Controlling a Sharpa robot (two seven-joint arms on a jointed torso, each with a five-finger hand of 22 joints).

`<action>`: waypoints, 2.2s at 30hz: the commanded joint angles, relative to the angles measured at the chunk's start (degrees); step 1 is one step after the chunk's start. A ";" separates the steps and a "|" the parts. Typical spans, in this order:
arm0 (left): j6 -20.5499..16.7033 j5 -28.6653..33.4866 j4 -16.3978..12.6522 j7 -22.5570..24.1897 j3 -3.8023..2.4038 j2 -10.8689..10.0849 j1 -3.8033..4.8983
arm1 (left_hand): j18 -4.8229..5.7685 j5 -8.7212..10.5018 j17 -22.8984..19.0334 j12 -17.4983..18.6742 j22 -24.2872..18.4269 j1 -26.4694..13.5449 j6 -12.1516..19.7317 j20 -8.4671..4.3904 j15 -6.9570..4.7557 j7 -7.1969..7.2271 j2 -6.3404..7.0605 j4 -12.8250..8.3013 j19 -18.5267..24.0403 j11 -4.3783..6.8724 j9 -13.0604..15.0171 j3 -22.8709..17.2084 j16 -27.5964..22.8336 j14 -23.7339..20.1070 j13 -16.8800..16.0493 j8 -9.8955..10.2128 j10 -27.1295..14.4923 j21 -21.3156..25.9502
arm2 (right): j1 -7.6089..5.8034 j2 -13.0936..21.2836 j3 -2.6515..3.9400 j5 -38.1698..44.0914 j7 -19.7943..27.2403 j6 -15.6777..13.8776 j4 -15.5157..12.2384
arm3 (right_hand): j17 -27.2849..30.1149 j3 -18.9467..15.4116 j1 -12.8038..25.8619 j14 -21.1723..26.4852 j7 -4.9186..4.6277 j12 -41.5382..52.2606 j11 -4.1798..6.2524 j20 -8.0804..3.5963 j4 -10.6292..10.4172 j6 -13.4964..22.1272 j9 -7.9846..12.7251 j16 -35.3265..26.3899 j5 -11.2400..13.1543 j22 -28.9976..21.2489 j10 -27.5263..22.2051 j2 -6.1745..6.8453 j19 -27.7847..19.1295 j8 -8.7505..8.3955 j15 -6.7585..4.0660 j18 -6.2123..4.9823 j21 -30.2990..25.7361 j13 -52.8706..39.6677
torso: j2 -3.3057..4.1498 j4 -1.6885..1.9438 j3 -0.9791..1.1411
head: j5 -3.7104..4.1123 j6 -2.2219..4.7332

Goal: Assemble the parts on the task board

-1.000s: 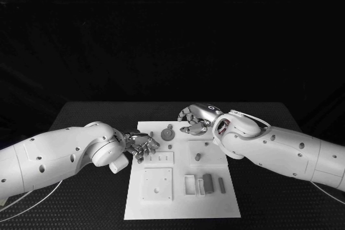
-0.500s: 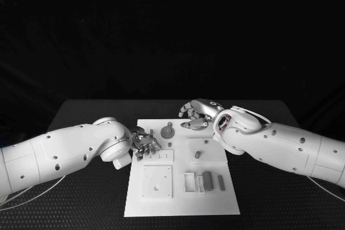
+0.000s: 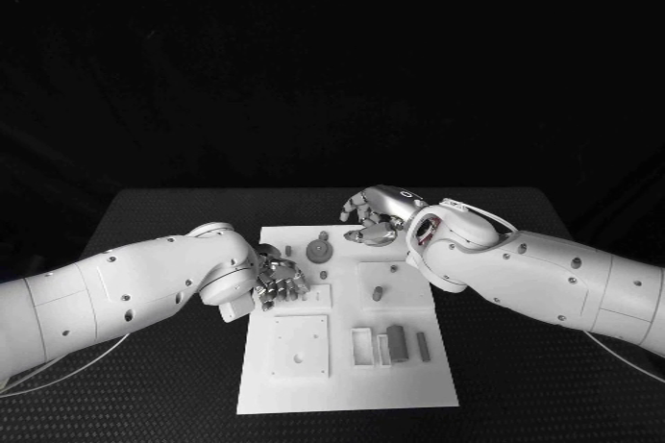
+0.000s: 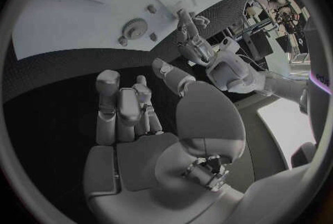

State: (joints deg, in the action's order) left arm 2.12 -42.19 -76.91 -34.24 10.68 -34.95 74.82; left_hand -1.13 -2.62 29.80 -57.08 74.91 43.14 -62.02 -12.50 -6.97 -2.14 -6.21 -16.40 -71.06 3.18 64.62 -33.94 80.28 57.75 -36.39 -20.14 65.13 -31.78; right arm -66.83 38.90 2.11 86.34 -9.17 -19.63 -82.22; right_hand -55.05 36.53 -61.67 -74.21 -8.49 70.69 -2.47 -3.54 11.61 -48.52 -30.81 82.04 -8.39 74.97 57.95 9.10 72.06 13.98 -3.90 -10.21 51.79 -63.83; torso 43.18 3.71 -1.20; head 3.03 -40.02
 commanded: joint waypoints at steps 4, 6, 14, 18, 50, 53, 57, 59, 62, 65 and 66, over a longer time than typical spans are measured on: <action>2.83 -2.33 0.04 -0.26 0.01 0.45 0.00 | -1.38 -0.14 0.11 -0.52 1.47 2.38 0.38 -1.40 -2.07 0.03 -3.13 0.03 -0.88 0.78 0.16 0.18 0.50 1.46 -0.17 -0.43 1.07 -0.50 | -0.01 -0.28 0.03 -0.02 0.02 0.59 0.07 | 0.09 -0.23 -0.67 -0.04 -0.67 -0.04 -0.20 -0.55 0.26 0.34 0.03 -0.39 -0.14 0.78 -0.05 -0.20 -0.06 -0.08 0.28 -4.79 -0.32 0.10 | -0.12 0.13 -0.01 | 0.23 -0.32; 2.93 -4.28 -0.05 -0.10 0.04 0.66 0.00 | -1.37 -0.14 0.12 -0.55 1.47 2.37 0.36 -1.42 -2.09 0.04 -3.06 0.02 -0.88 0.79 0.22 0.20 0.53 1.47 -0.19 -0.44 1.08 -0.56 | -0.01 -0.25 0.03 -0.02 0.00 0.65 0.03 | 0.04 -0.25 -0.69 -0.06 -0.67 -0.04 -0.20 -0.54 0.30 0.34 0.04 -0.38 -0.14 0.79 -0.05 -0.24 -0.07 -0.09 0.28 -4.79 -0.33 0.11 | -0.12 0.13 -0.01 | 0.23 -0.32; 2.30 -8.27 -0.05 -0.27 0.10 1.15 -0.10 | -1.36 -0.14 0.13 -0.66 1.44 2.29 0.26 -1.51 -2.17 0.10 -2.83 0.08 -0.90 0.85 0.41 0.25 0.63 1.53 -0.26 -0.49 1.13 -0.77 | -0.01 -0.39 0.03 -0.02 -0.01 0.71 0.07 | 0.04 -0.31 -0.73 -0.06 -0.67 -0.04 -0.20 -0.53 0.40 0.35 0.04 -0.40 -0.14 0.81 -0.05 -0.33 -0.08 -0.10 0.28 -4.79 -0.34 0.13 | -0.13 0.09 -0.07 | 0.33 -0.36; 1.81 -11.24 0.21 -0.40 0.14 1.46 -0.15 | -1.37 -0.14 0.13 -0.70 1.43 2.32 0.21 -1.55 -2.20 0.13 -2.81 0.09 -0.93 0.88 0.48 0.23 0.66 1.57 -0.28 -0.50 1.17 -0.85 | -0.01 -0.46 0.03 -0.02 0.00 0.61 0.01 | 0.05 -0.33 -0.73 -0.05 -0.67 -0.03 -0.21 -0.53 0.42 0.35 0.04 -0.40 -0.14 0.81 -0.06 -0.34 -0.08 -0.10 0.28 -4.79 -0.34 0.13 | -0.10 0.13 -0.04 | 0.31 -0.33; 4.40 -9.88 2.75 -0.06 0.24 3.39 -1.61 | -1.34 -0.15 0.11 -0.81 1.40 2.38 0.09 -1.68 -2.32 0.22 -2.85 0.08 -0.93 0.97 0.76 0.10 0.75 1.65 -0.35 -0.49 1.25 -1.15 | -0.02 -0.78 0.02 0.82 -0.17 1.04 0.10 | 0.08 -0.50 -0.70 -0.02 -0.68 -0.02 -0.22 -0.49 0.59 0.34 0.06 -0.45 -0.15 0.85 -0.07 -0.49 -0.12 -0.13 0.29 -4.79 -0.38 0.20 | -0.11 0.16 -0.05 | 0.69 -0.80; 4.16 -9.72 2.71 0.23 0.24 3.27 -1.61 | -1.35 -0.18 0.11 -0.86 1.41 2.57 0.04 -1.75 -2.37 0.26 -2.98 -0.03 -0.92 1.01 0.85 -0.05 0.80 1.68 -0.38 -0.49 1.27 -1.25 | -0.02 -0.81 0.02 0.82 -0.18 1.14 0.10 | 0.11 -0.51 -0.71 -0.01 -0.68 -0.02 -0.22 -0.49 0.62 0.34 0.07 -0.46 -0.15 0.86 -0.07 -0.50 -0.12 -0.14 0.29 -4.78 -0.38 0.21 | -0.14 0.18 -0.03 | 0.64 -0.81; 3.95 -9.18 2.70 0.36 0.24 3.16 -1.61 | -1.35 -0.22 0.11 -0.91 1.42 2.76 -0.02 -1.80 -2.42 0.31 -3.09 -0.10 -0.91 1.06 0.92 -0.20 0.84 1.72 -0.41 -0.47 1.31 -1.37 | -0.02 -0.89 0.02 0.82 -0.19 1.27 0.18 | 0.11 -0.52 -0.72 0.00 -0.68 -0.02 -0.22 -0.48 0.64 0.34 0.07 -0.47 -0.15 0.86 -0.07 -0.51 -0.13 -0.14 0.29 -4.79 -0.39 0.21 | -0.11 0.17 -0.06 | 0.65 -0.77; 4.00 -8.82 2.71 0.38 0.23 3.08 -1.62 | -1.34 -0.22 0.11 -0.92 1.42 2.80 -0.04 -1.81 -2.43 0.32 -3.10 -0.12 -0.91 1.07 0.94 -0.22 0.85 1.73 -0.41 -0.47 1.32 -1.40 | -0.02 -0.94 0.02 0.82 -0.18 1.27 0.21 | 0.12 -0.52 -0.73 0.00 -0.68 -0.02 -0.22 -0.48 0.66 0.34 0.07 -0.47 -0.15 0.86 -0.07 -0.52 -0.13 -0.15 0.29 -4.79 -0.39 0.22 | -0.11 0.16 -0.10 | 0.63 -0.78; 4.05 -8.43 2.62 0.44 0.23 2.80 -1.62 | -1.34 -0.22 0.11 -0.93 1.42 2.85 -0.06 -1.82 -2.45 0.33 -3.09 -0.13 -0.91 1.08 0.96 -0.25 0.87 1.75 -0.42 -0.46 1.33 -1.43 | -0.02 -0.90 0.02 0.82 -0.18 1.30 0.20 | 0.09 -0.53 -0.74 -0.01 -0.68 -0.02 -0.22 -0.48 0.68 0.34 0.07 -0.47 -0.15 0.87 -0.07 -0.54 -0.13 -0.15 0.29 -4.79 -0.39 0.22 | -0.12 0.12 -0.10 | 0.61 -0.74; 4.18 -7.39 2.59 0.46 0.22 2.60 -1.61 | -1.33 -0.22 0.11 -0.95 1.42 2.89 -0.09 -1.84 -2.46 0.34 -3.07 -0.15 -0.91 1.10 0.98 -0.27 0.88 1.76 -0.43 -0.46 1.35 -1.48 | -0.02 -0.88 0.02 0.82 -0.19 1.35 0.24 | 0.07 -0.53 -0.76 -0.02 -0.68 -0.01 -0.22 -0.48 0.70 0.35 0.07 -0.47 -0.16 0.87 -0.07 -0.55 -0.13 -0.15 0.29 -4.78 -0.40 0.23 | -0.07 0.14 -0.08 | 0.60 -0.68; 4.19 -7.18 2.57 0.51 0.21 2.51 -1.61 | -1.33 -0.22 0.11 -0.96 1.42 2.91 -0.09 -1.84 -2.47 0.35 -3.07 -0.16 -0.91 1.10 0.99 -0.28 0.89 1.77 -0.43 -0.45 1.36 -1.49 | -0.02 -0.88 0.02 0.82 -0.19 1.39 0.26 | 0.09 -0.54 -0.76 -0.01 -0.68 -0.01 -0.22 -0.48 0.71 0.34 0.07 -0.47 -0.16 0.87 -0.07 -0.56 -0.13 -0.15 0.29 -4.79 -0.40 0.23 | -0.07 0.17 -0.09 | 0.62 -0.69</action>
State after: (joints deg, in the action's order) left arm 4.81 -50.88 -74.38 -33.38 10.67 -32.26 73.51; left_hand -1.07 -2.58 29.83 -57.85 74.92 43.15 -62.02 -13.82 -8.10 -2.13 -6.20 -16.30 -71.97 4.09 65.55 -33.54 80.94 58.85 -36.78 -20.41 66.20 -32.91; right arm -66.85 38.04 2.11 86.57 -9.40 -19.00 -81.98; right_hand -54.95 36.06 -62.09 -74.21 -8.68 70.71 -2.46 -3.64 12.09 -48.34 -30.82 81.86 -8.39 74.97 57.96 8.68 71.95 13.98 -3.90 -10.20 51.59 -63.68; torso 43.06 3.86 -1.29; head 3.63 -40.75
